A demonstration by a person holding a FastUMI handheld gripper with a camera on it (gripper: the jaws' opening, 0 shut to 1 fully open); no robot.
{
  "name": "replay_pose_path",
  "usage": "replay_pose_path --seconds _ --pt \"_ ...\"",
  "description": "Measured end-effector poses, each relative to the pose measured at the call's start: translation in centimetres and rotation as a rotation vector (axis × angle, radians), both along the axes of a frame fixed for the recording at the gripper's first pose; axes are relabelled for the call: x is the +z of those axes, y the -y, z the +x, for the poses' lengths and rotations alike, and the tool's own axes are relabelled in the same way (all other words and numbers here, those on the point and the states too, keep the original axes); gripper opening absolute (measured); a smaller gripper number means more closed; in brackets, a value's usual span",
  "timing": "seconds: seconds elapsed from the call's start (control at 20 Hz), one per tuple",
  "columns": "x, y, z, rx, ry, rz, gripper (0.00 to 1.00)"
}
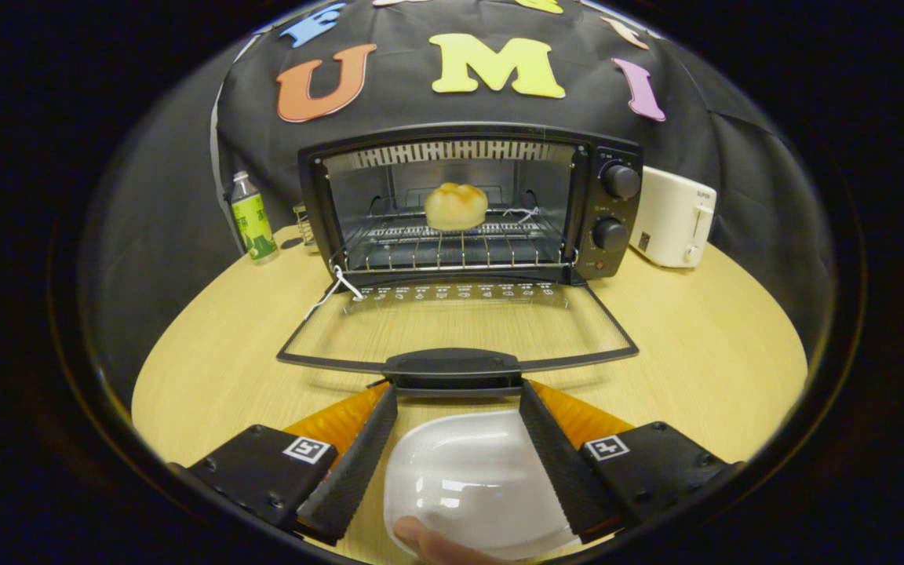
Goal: Open the toaster oven, put the food inside, and close the toaster oven door.
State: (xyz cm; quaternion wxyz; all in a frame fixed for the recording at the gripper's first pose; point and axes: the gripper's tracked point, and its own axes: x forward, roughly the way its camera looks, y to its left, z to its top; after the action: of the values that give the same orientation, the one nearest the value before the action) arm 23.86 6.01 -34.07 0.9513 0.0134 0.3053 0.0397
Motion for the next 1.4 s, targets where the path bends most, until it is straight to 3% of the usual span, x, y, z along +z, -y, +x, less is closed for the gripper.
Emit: replay_pose_path --seconds 0.45,1.0,1.25,1.4 --pt "2.8 0.1 0.3 -0.011 -0.09 -0.058 1.0" --pt "11.2 -0.3 3.5 0.004 0.184 -0.107 1.0" --pt "14.0 -0.8 4.2 0.029 0.332 -0.038 1.0" --pt "13.1 -0.4 4.5 0.022 0.314 -0.056 1.0"
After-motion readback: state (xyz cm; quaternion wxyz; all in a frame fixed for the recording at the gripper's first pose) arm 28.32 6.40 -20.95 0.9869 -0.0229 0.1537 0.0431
